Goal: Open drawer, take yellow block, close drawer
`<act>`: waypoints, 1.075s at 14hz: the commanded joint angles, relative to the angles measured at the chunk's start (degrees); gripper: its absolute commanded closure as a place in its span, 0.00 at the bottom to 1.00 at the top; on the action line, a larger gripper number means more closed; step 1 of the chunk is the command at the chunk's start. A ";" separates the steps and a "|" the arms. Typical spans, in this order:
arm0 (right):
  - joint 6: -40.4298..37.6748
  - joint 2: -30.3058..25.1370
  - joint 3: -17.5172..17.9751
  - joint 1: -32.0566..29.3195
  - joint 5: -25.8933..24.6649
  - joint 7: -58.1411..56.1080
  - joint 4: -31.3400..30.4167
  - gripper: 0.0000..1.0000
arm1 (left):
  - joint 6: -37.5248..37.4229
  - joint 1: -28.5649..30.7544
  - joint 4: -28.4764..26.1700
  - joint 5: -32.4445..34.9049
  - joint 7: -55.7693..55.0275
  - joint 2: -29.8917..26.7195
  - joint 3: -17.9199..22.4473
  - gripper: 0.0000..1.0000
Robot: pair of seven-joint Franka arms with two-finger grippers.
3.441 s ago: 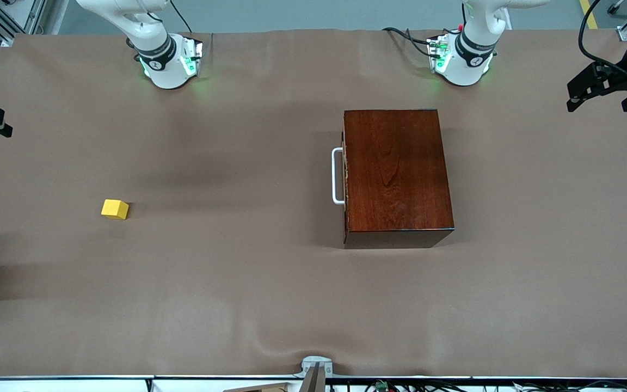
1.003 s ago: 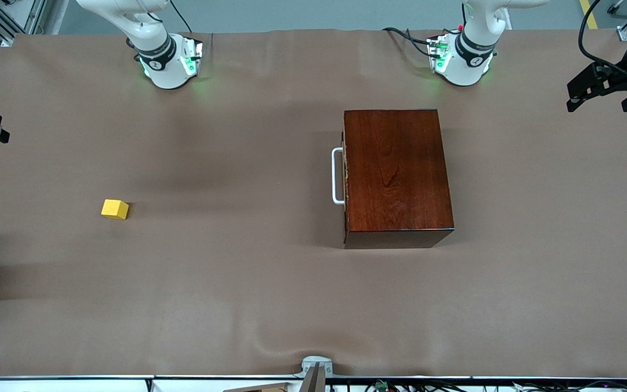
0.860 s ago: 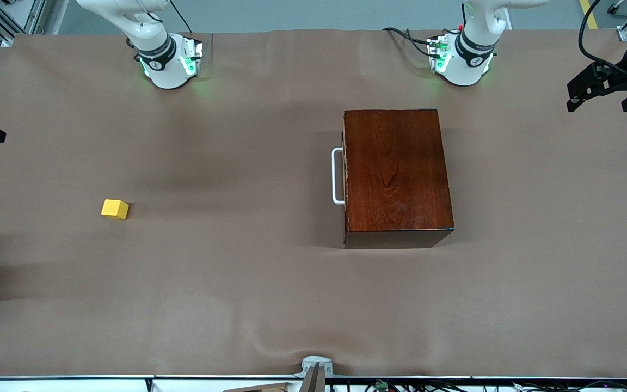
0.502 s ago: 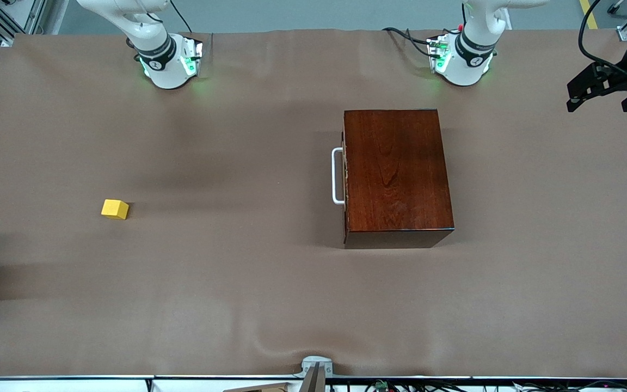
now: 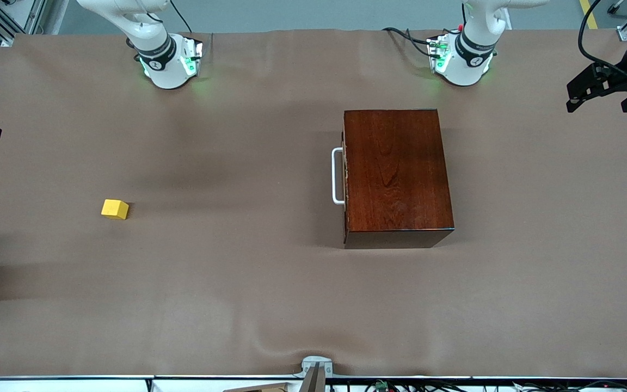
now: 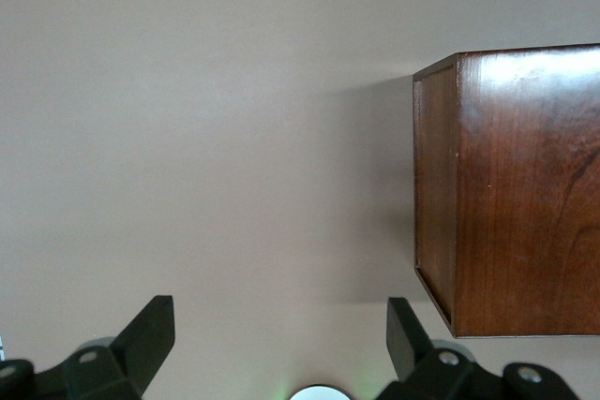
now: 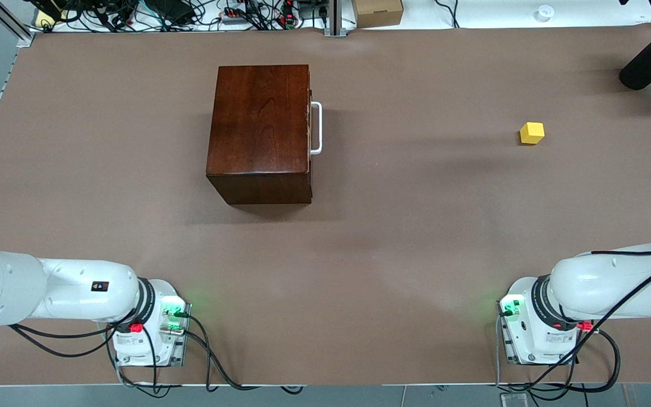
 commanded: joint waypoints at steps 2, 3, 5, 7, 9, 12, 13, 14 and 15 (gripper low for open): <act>-1.00 0.51 0.32 0.77 0.81 -0.26 1.40 0.00 | -0.20 0.38 0.81 -1.01 0.07 0.46 -0.22 0.00; -1.00 0.51 0.32 0.86 0.81 -0.09 1.40 0.00 | -0.20 0.38 0.81 -1.01 0.07 0.46 -0.22 0.00; -1.00 0.51 0.32 1.39 0.81 -0.17 1.40 0.00 | -0.20 0.38 0.81 -1.01 0.07 0.37 -0.22 0.00; -1.00 0.51 0.32 1.31 0.81 -0.26 1.40 0.00 | -0.20 0.38 0.81 -0.92 0.15 0.37 -0.22 0.00; -1.00 0.51 0.14 0.95 0.81 -0.44 1.40 0.00 | -0.20 0.38 0.81 -1.01 0.07 0.37 -0.22 0.00; -0.92 0.51 0.14 0.86 0.89 -0.18 1.40 0.00 | -0.29 0.38 0.81 -0.92 0.07 0.37 -0.22 0.00; -0.92 0.51 0.06 0.87 0.81 -0.17 1.40 0.00 | -0.20 0.38 0.81 -1.01 0.07 0.37 -0.22 0.00; -0.83 0.51 0.05 0.87 0.81 -0.17 1.40 0.00 | -0.20 0.38 0.81 -1.01 0.07 0.37 -0.22 0.00; -0.74 0.51 0.05 0.69 0.81 -0.17 1.40 0.00 | -0.20 0.38 0.81 -1.01 0.07 0.37 -0.22 0.00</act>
